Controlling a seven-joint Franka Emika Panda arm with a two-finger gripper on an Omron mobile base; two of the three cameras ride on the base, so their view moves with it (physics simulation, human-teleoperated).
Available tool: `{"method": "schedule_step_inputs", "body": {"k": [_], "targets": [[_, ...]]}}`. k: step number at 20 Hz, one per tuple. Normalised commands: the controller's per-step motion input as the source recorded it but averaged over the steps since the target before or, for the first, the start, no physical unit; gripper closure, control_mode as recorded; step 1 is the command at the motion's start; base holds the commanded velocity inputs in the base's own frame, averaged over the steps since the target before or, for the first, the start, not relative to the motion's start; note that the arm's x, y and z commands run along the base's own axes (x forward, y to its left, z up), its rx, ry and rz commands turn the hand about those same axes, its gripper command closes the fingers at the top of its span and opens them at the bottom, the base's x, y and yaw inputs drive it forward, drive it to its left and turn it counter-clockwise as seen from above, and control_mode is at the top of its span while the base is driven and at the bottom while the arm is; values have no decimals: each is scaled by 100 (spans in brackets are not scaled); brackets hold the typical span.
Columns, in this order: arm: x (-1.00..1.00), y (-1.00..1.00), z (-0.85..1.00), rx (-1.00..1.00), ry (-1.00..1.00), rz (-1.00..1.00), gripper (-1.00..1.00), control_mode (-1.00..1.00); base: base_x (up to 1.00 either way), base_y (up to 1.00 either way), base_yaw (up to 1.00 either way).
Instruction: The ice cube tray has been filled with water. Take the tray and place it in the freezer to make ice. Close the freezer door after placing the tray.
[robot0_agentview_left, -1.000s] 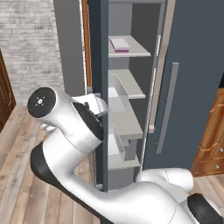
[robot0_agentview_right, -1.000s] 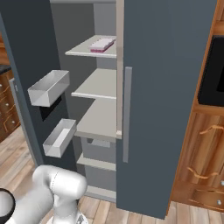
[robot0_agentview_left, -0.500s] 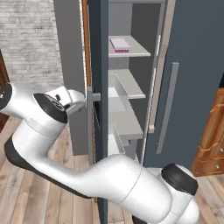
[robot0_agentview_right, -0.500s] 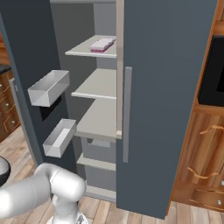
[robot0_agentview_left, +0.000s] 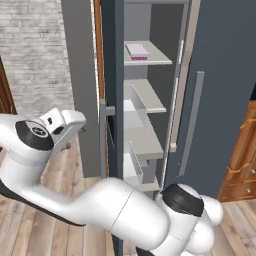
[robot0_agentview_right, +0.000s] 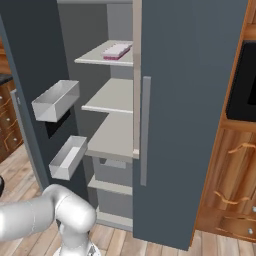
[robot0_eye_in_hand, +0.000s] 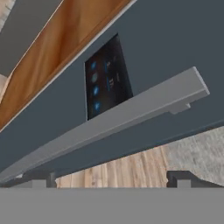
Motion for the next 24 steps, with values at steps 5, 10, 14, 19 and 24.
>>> {"method": "schedule_step_inputs", "body": {"k": [5,10,14,19,24], "targets": [[8,0,-25,-15,0,-11,-100,-100,0,0,0],[13,-1,-19,-12,5,-8,-100,-100,0,0,0],[12,0,-21,-12,7,-6,-100,-100,0,0,0],[5,-3,-24,-10,8,-3,-100,-100,0,0,0],[1,-18,-19,-1,14,0,-100,-100,0,0,0]]}}
